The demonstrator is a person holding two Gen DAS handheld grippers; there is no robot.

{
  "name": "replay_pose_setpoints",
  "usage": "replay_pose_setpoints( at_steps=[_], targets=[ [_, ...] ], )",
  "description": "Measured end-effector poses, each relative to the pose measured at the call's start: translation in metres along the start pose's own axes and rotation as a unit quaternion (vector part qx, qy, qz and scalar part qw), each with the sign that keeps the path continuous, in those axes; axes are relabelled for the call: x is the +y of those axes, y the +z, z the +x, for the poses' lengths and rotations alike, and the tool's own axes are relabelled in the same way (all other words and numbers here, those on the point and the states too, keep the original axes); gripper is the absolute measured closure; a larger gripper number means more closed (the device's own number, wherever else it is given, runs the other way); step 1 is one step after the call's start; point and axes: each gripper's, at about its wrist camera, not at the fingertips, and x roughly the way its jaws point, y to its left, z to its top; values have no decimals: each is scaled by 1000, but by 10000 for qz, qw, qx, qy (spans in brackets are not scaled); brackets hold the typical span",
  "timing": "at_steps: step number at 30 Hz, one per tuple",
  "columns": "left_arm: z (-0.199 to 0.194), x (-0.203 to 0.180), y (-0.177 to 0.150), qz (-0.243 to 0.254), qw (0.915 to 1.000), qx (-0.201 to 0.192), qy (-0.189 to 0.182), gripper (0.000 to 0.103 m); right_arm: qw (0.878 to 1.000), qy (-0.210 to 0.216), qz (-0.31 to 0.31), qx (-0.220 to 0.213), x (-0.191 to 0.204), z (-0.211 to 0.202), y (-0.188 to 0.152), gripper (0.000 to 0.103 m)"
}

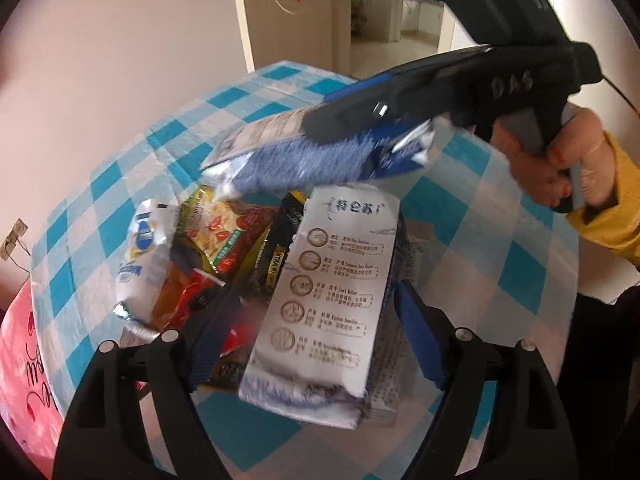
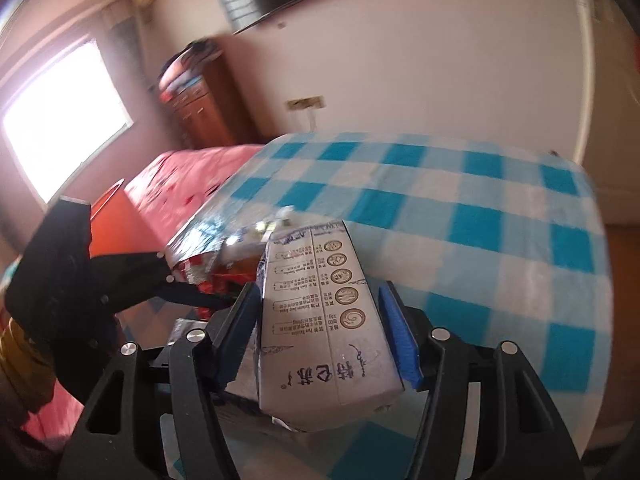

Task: Collect trash
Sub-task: 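Close left tool on white milk carton while right tool grasps red chip bag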

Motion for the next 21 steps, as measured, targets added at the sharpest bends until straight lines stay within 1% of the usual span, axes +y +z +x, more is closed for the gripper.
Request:
replay_pose_setpoints(
  at_steps=[2,4,6,7,8,9,10,11,13,14,16,18,21],
  targets=[
    [5,-1,2,-14,10000,44,13,23,9996,-140,250,-64,-13,-4,-7,44],
    [9,-4,3,-32,10000,43,55,23,9984,-373,411,-97,-24,-6,-16,44],
    [11,-6,4,-57,10000,37,45,23,9974,-376,612,-59,-35,-6,-27,44],
    [14,-9,4,-80,9999,57,68,26,9970,-399,657,-45,-37,-5,-31,44],
    [16,-12,4,-86,9999,74,96,34,9966,-482,674,-37,-39,-5,-36,44],
    [17,-14,4,-107,9999,79,99,36,9963,-531,682,-21,-40,-5,-40,44],
    [16,-16,3,-162,9998,44,110,43,9961,-526,705,-23,-41,-4,-44,44],
    [16,-18,3,-196,9997,10,122,47,9959,-534,731,-47,-41,-5,-46,44],
    [14,-20,2,-320,9991,-28,266,47,9955,-570,747,-88,-39,-7,-51,43],
    [14,-20,2,-382,9988,-47,294,47,9955,-583,735,-101,-38,-7,-52,41],
    [11,-20,-1,-565,9977,-108,372,48,9957,-615,680,-136,-32,-9,-56,31],
    [8,-18,-5,-742,9960,-183,454,48,9956,-732,552,-192,-25,-11,-59,28],
    [-6,-13,-11,-1060,9925,-416,446,48,9943,-941,345,-361,-11,-21,-64,24]
  ],
)
